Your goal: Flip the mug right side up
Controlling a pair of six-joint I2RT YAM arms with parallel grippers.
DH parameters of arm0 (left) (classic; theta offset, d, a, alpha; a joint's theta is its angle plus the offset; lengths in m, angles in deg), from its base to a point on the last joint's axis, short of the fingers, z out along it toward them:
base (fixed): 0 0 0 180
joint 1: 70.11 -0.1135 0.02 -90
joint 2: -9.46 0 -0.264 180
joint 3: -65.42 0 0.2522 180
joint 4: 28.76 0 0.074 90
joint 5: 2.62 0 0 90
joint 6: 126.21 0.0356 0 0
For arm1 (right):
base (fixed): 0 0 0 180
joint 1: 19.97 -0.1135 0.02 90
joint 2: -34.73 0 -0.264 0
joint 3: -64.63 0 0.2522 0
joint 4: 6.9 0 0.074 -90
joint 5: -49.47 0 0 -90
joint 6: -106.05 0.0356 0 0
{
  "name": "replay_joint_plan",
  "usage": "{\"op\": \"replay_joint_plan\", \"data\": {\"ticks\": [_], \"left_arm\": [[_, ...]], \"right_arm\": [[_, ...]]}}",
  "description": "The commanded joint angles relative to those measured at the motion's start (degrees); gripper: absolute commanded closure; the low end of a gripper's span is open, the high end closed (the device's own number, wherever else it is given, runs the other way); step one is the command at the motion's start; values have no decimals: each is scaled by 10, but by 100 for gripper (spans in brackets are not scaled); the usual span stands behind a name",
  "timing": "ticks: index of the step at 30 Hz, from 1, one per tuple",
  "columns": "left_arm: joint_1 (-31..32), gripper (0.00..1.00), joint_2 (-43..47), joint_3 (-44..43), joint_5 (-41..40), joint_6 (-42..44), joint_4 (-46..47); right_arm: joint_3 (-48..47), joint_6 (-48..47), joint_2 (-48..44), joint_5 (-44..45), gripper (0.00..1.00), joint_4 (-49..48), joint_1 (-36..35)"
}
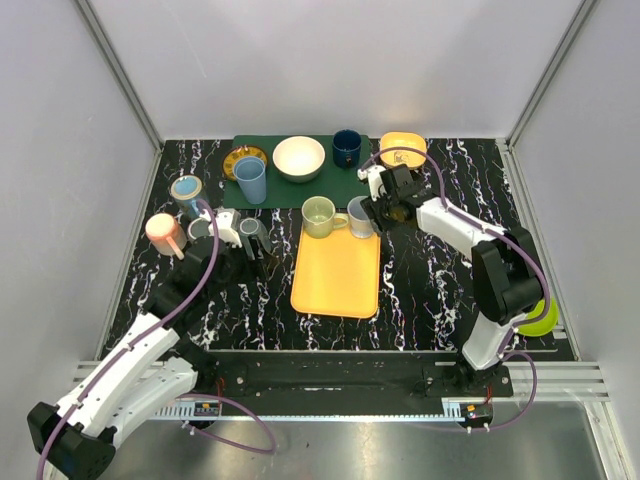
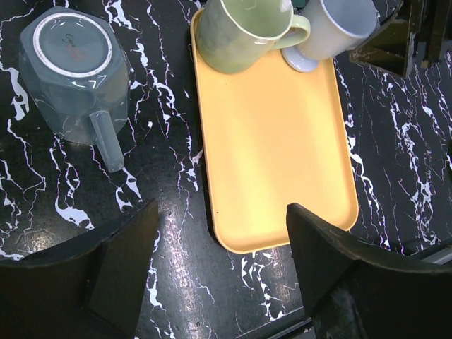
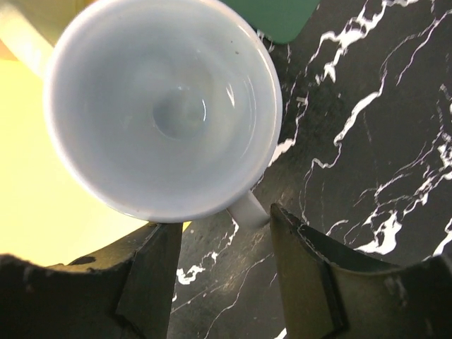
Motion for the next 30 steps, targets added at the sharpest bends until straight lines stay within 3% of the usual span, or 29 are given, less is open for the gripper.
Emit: {"op": "replay_joint_plan", "data": {"ticks": [1, 19, 30], "left_arm": [[2, 25, -8, 3, 9, 4, 28], [15, 26, -15, 9, 6, -7, 39], [23, 26, -20, 15, 1, -11, 43]], "right_arm": [[36, 18, -47, -5, 42, -43, 3], [52, 38, -69, -68, 44, -52, -20], [59, 65, -80, -10, 46, -37, -65]]}}
